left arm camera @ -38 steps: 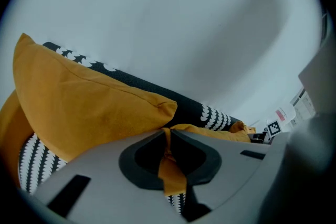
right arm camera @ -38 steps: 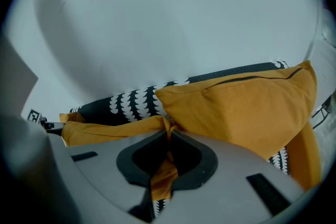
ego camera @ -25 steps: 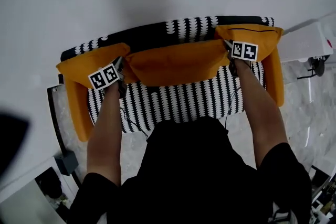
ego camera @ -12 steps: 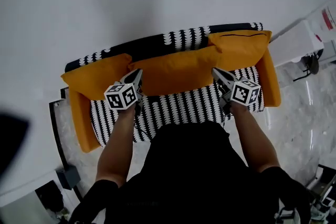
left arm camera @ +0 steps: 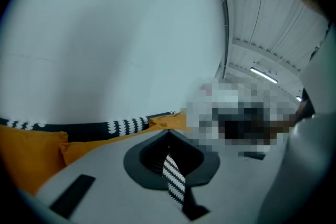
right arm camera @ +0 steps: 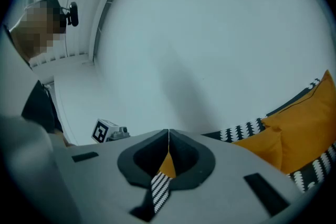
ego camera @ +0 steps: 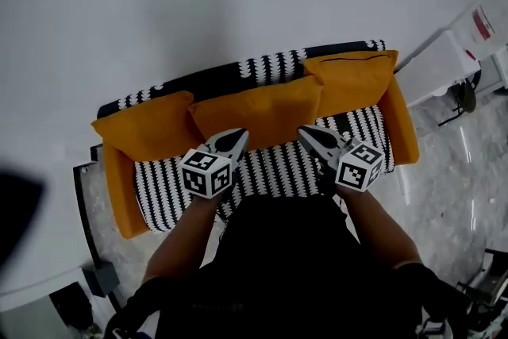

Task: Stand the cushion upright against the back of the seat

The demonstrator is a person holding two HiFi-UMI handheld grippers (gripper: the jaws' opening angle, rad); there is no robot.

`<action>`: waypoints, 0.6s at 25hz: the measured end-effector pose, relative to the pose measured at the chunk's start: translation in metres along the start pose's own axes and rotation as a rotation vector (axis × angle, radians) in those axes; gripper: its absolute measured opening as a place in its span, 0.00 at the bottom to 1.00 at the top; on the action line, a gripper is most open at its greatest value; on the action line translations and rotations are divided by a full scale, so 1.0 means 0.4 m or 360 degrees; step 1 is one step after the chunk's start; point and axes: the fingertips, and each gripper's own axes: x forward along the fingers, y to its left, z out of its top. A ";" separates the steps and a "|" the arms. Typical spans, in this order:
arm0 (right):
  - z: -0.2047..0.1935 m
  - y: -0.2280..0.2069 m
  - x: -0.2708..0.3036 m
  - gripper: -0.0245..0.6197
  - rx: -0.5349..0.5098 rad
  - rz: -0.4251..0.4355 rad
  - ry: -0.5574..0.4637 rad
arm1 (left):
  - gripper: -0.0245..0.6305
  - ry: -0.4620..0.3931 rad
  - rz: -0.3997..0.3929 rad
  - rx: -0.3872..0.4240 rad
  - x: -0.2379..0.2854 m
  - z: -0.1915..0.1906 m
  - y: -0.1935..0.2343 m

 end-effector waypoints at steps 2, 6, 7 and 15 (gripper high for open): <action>0.014 0.017 -0.020 0.10 0.0022 0.0053 -0.0036 | 0.06 -0.0042 -0.0004 -0.0020 -0.005 0.004 -0.051; 0.036 0.051 -0.094 0.10 -0.0004 0.0160 -0.0104 | 0.06 -0.0095 0.0001 -0.0009 -0.029 -0.002 -0.150; 0.039 0.058 -0.116 0.10 0.0007 0.0194 -0.0120 | 0.06 -0.0099 0.0013 0.0010 -0.033 -0.008 -0.175; -0.065 0.083 -0.375 0.09 -0.0067 0.0335 0.0003 | 0.06 -0.0290 0.0197 -0.0060 -0.034 -0.093 -0.407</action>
